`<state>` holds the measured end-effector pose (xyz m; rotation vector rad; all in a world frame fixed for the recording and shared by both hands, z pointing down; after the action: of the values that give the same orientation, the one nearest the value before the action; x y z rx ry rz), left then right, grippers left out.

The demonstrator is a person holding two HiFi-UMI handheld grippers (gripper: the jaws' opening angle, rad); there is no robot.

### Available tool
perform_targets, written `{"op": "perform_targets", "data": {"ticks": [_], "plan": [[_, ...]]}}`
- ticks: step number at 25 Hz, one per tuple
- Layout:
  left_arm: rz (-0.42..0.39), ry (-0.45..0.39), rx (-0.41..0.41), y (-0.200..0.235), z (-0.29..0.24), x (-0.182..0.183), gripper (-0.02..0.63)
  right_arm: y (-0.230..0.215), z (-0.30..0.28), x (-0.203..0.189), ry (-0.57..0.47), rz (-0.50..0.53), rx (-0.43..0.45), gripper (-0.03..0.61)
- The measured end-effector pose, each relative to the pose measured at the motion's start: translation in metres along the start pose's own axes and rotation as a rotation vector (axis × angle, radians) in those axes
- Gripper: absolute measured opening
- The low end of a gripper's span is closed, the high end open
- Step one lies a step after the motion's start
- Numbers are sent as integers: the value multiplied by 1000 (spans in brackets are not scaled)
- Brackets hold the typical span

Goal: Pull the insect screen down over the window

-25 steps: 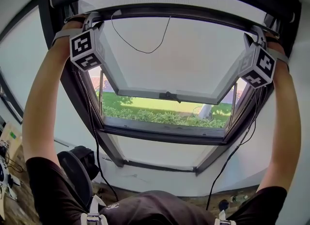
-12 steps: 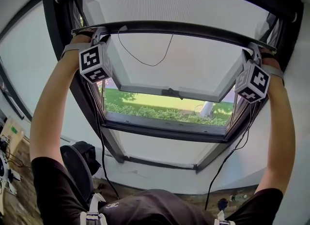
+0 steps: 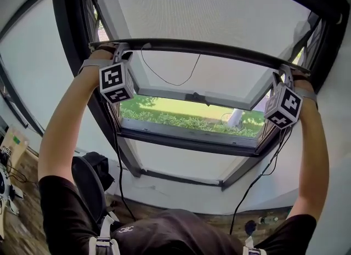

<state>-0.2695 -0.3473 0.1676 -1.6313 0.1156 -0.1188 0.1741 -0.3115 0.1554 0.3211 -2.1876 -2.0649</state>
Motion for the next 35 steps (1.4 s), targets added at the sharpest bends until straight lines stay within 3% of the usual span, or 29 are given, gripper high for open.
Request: {"op": "perform_targets", "data": {"ticks": [12, 16, 23, 30, 35], "plan": [[6, -26, -130, -75, -4, -1, 71, 73, -2, -1, 21, 36, 128, 121], [30, -25, -138, -97, -3, -6, 74, 95, -5, 0, 13, 31, 149, 141], [5, -25, -215, -141, -6, -1, 72, 133, -7, -7, 10, 14, 226, 94], [17, -22, -203, -162, -5, -2, 71, 151, -7, -8, 10, -7, 190, 40], [14, -19, -210, -169, -7, -1, 66, 159, -8, -7, 25, -4, 199, 40]]}}
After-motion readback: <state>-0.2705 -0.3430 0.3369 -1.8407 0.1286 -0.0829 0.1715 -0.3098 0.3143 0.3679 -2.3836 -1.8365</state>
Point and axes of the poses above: the fingertips, and each gripper's own axes: z backward along the fingers, y to its left, x out of its top, the point moved 10 cm from there along z, backward along the fingers, and after that the axes turned 7 degrees about y, right-handed, at the moved point
